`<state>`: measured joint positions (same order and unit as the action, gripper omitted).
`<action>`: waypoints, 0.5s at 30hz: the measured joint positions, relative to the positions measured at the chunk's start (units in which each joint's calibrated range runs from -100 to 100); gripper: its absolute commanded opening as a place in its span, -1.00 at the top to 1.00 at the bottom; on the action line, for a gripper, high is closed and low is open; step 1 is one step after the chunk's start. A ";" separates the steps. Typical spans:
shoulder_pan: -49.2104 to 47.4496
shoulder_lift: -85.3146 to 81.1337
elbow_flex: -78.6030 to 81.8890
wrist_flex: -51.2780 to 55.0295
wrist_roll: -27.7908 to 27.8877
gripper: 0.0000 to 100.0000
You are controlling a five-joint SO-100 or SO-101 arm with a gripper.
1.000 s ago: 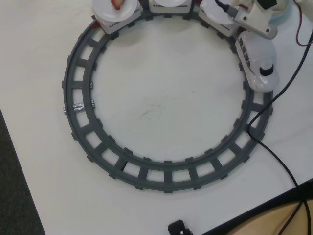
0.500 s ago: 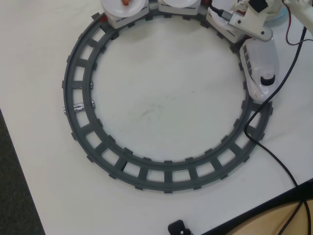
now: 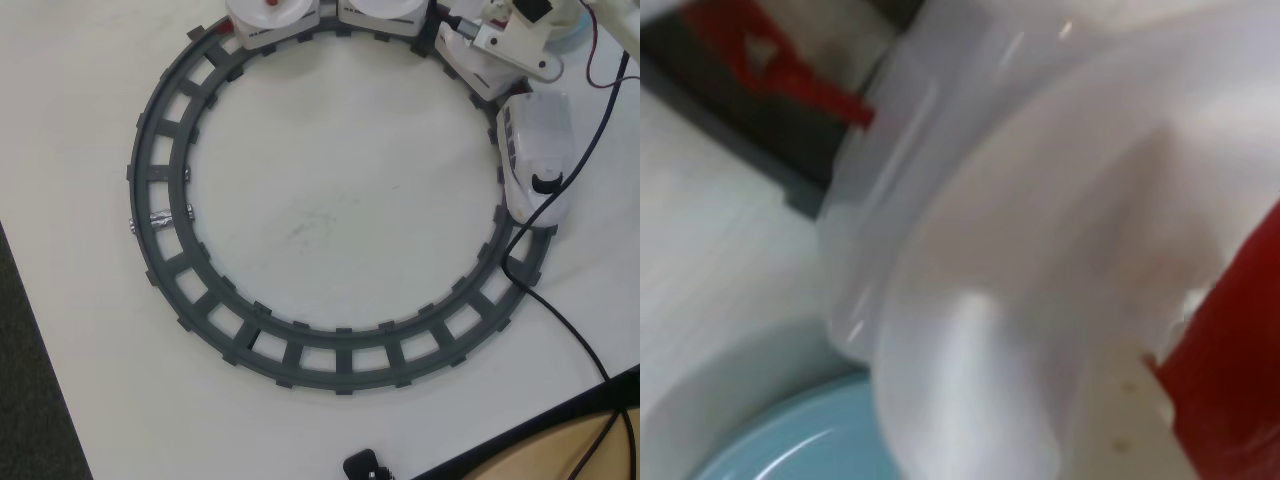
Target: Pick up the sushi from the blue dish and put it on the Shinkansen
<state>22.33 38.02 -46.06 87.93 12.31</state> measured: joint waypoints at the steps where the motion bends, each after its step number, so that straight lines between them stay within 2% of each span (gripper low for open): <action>1: 0.39 0.00 0.00 0.35 0.00 0.93; 4: 1.02 0.08 0.00 1.31 0.00 0.90; 10: 0.71 0.34 0.00 2.10 -0.21 0.70; 15: 0.39 0.34 -0.09 3.32 -0.78 0.66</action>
<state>22.73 38.36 -46.15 91.25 11.53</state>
